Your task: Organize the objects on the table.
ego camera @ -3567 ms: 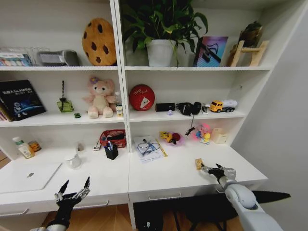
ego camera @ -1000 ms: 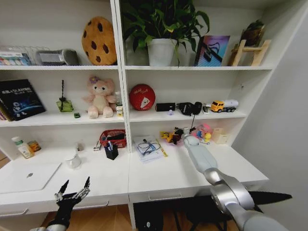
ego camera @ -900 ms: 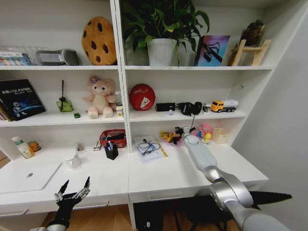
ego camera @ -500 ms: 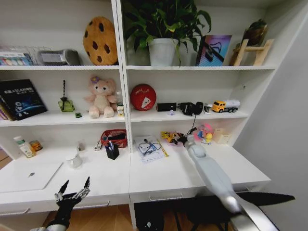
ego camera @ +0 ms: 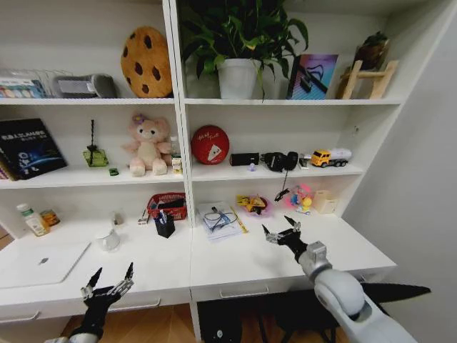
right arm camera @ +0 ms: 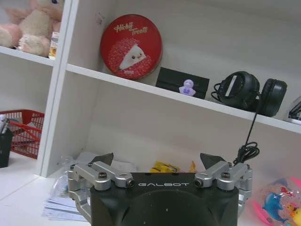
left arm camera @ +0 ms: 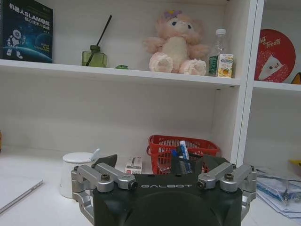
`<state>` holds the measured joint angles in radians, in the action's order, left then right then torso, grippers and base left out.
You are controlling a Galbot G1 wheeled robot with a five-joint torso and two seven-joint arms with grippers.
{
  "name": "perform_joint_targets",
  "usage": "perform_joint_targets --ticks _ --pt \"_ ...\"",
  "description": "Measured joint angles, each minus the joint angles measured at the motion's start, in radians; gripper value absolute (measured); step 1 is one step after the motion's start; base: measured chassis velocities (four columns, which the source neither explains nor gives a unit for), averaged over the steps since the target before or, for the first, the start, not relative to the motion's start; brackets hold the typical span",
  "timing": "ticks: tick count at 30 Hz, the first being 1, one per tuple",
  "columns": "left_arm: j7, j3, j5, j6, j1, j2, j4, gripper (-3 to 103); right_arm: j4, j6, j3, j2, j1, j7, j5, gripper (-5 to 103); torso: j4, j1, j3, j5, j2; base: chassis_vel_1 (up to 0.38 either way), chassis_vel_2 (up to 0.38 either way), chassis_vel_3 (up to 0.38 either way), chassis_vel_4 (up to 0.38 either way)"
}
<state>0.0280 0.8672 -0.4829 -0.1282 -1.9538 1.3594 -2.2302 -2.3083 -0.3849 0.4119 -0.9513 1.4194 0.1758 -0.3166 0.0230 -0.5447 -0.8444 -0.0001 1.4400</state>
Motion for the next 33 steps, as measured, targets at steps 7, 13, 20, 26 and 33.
perform_joint_targets --ticks 7,13,20,26,33 --pt "0.000 0.000 0.000 0.000 0.000 0.000 0.000 100 -0.031 0.012 -0.009 -0.024 0.067 0.005 0.094 100 0.0007 0.000 0.000 -0.0002 0.000 0.112 0.117 -0.125 -0.135" --pt "0.000 0.000 0.000 0.000 0.000 0.000 0.000 100 -0.027 0.017 -0.037 -0.057 0.072 -0.019 0.139 100 0.0000 0.000 0.000 0.0002 0.000 0.225 0.212 -0.199 -0.210" --pt "0.000 0.000 0.000 0.000 0.000 0.000 0.000 100 -0.013 0.032 -0.048 -0.049 0.080 -0.046 0.163 100 0.0002 0.000 0.000 0.0014 0.000 0.287 0.273 -0.291 -0.278" --pt "0.000 0.000 0.000 0.000 0.000 0.000 0.000 100 0.002 0.029 -0.056 -0.045 0.069 -0.050 0.166 100 0.0001 0.000 0.000 0.0005 0.000 0.346 0.340 -0.344 -0.346" --pt "0.000 0.000 0.000 0.000 0.000 0.000 0.000 100 0.019 0.020 -0.071 -0.044 0.058 -0.049 0.172 100 0.0007 0.000 0.000 -0.0007 0.000 0.365 0.379 -0.374 -0.368"
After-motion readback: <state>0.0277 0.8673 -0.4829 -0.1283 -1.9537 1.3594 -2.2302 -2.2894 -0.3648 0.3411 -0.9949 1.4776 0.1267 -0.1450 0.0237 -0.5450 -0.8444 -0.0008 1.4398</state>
